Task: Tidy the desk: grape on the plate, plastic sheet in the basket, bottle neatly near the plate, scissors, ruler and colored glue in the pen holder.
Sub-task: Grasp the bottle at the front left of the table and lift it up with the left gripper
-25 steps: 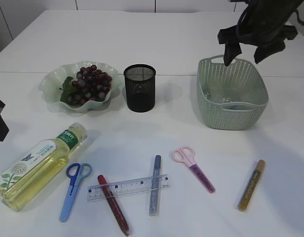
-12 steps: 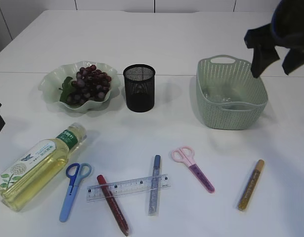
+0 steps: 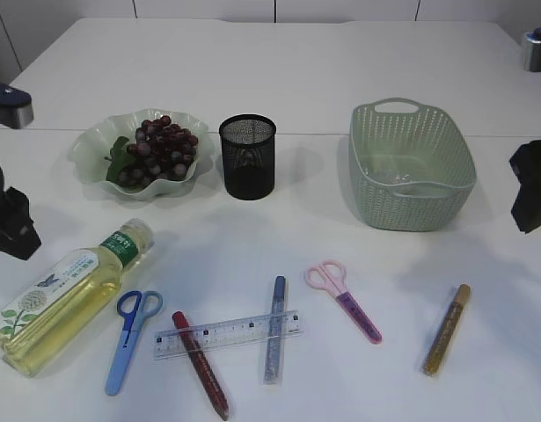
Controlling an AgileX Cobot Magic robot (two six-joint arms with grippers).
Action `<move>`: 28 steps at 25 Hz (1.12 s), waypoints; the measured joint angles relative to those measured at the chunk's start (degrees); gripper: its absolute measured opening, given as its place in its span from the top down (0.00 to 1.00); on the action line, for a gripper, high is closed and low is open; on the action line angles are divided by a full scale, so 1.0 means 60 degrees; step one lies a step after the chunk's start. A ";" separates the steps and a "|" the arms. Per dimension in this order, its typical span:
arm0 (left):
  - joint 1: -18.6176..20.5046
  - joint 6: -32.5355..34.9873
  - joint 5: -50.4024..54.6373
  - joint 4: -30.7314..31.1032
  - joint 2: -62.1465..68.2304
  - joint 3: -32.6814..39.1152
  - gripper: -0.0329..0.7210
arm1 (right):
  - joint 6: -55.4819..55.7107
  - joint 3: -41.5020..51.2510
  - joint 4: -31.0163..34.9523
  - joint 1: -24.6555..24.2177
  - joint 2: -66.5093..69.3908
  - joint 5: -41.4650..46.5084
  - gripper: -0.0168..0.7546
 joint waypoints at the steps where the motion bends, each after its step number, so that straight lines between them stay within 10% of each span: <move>1: 0.0000 0.0133 -0.0042 -0.0049 0.0243 0.0000 0.39 | 0.0000 0.0101 0.0000 0.0000 -0.0197 0.0001 0.31; 8: 0.0000 0.0396 -0.0309 -0.0324 0.1562 0.0000 0.14 | 0.0000 0.0223 0.0000 0.0000 -0.0671 -0.0058 0.31; 28: 0.0000 0.0556 -0.0417 -0.0565 0.3680 -0.0704 0.12 | -0.0007 0.0223 0.0000 0.0000 -0.0685 -0.0109 0.31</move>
